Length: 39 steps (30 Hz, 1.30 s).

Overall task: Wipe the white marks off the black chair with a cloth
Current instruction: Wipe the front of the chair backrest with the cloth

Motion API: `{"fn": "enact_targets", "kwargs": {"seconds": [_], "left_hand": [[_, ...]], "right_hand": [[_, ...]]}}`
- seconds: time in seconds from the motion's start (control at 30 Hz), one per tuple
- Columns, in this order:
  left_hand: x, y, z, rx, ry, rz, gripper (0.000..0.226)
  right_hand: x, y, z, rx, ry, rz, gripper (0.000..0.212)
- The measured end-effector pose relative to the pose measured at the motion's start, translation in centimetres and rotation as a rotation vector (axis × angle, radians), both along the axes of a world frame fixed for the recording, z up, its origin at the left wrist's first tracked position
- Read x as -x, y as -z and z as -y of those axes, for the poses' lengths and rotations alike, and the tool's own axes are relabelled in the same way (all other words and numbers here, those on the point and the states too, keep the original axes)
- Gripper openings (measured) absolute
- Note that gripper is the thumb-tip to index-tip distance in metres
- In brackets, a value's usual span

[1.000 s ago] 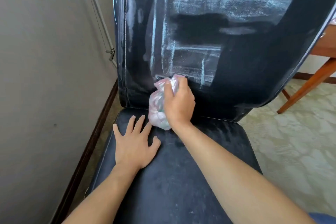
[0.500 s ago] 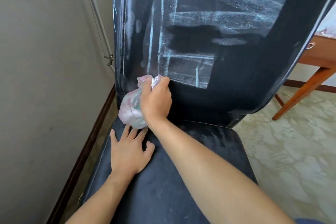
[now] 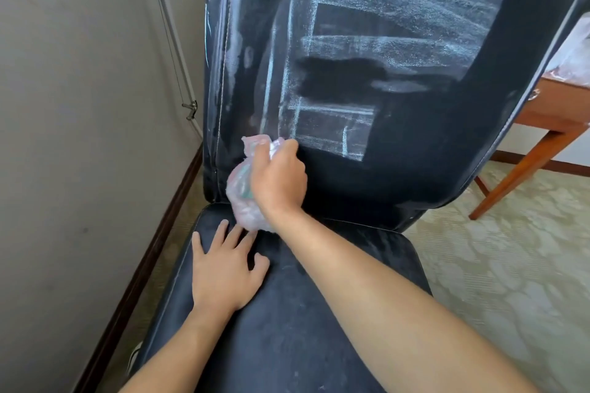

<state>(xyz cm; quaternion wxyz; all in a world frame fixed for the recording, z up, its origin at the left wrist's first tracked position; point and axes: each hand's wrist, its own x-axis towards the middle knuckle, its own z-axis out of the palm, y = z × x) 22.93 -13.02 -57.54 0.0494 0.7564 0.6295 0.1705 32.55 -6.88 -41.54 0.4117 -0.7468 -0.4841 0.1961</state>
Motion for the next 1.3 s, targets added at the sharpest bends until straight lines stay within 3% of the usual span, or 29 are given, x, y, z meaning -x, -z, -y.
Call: {"fn": "enact_targets", "kwargs": {"seconds": [0.1, 0.17, 0.3, 0.37, 0.47, 0.6, 0.67, 0.9, 1.13, 1.3], "left_hand": [[0.0, -0.3, 0.0, -0.004, 0.005, 0.007, 0.053], [0.0, -0.1, 0.0, 0.009, 0.0, 0.009, 0.055], [-0.3, 0.5, -0.1, -0.016, -0.017, 0.006, 0.059], [-0.3, 0.6, -0.1, -0.036, -0.014, 0.006, 0.059], [-0.2, 0.4, 0.0, 0.0, -0.02, -0.004, 0.062], [-0.1, -0.1, -0.1, 0.004, -0.007, -0.002, 0.062], [-0.1, -0.2, -0.1, 0.008, 0.007, 0.004, 0.06], [-0.4, 0.0, -0.5, 0.115, 0.037, -0.103, 0.069], [-2.1, -0.4, -0.2, 0.194, 0.009, -0.173, 0.075], [-3.5, -1.1, 0.4, 0.252, 0.0, -0.234, 0.082]], "right_hand": [[1.8, -0.2, -0.3, 0.003, -0.059, 0.111, 0.031], [-1.1, 0.2, -0.2, 0.07, 0.027, 0.176, 0.03], [-9.6, 0.9, 0.7, 0.174, 0.395, 0.014, 0.035], [-10.9, 0.9, 1.0, 0.19, 0.476, -0.069, 0.039], [-7.6, 0.6, 0.1, 0.155, 0.411, -0.124, 0.028], [-0.7, -0.1, -0.8, 0.076, 0.046, 0.053, 0.028], [-0.3, -0.4, -0.6, 0.073, -0.008, 0.137, 0.031], [-13.6, -3.2, 1.7, 0.024, 0.363, 0.166, 0.032], [-15.0, -8.7, -0.4, -0.246, 0.303, 0.372, 0.031], [-14.7, -3.6, 1.1, -0.05, 0.209, 0.333, 0.03]]}}
